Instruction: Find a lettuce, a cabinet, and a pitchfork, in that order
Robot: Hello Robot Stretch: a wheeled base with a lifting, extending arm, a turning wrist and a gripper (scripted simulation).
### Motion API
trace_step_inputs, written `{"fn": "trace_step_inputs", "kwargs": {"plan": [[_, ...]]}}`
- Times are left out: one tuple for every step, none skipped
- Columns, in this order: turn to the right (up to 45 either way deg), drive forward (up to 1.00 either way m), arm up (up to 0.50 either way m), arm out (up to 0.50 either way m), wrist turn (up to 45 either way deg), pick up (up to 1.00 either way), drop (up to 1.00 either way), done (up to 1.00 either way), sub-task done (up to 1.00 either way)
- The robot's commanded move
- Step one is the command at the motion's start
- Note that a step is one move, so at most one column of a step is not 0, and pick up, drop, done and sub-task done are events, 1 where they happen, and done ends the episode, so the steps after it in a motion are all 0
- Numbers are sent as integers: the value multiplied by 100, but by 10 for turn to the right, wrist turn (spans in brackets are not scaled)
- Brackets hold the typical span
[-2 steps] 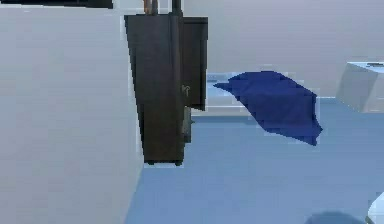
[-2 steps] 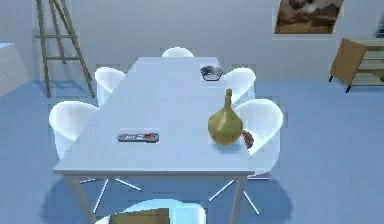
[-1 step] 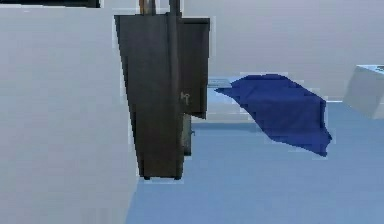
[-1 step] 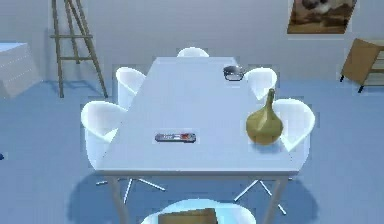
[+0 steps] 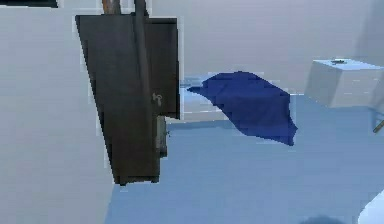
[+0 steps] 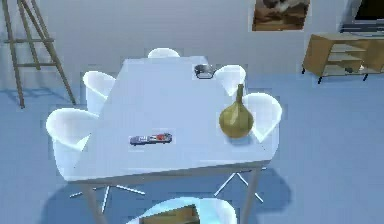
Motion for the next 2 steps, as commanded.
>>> {"fn": "trace_step_inputs", "kwargs": {"plan": [[0,65,0,0,0,0,0,0,0],[-210,0,0,0,0,0,0,0,0]]}}
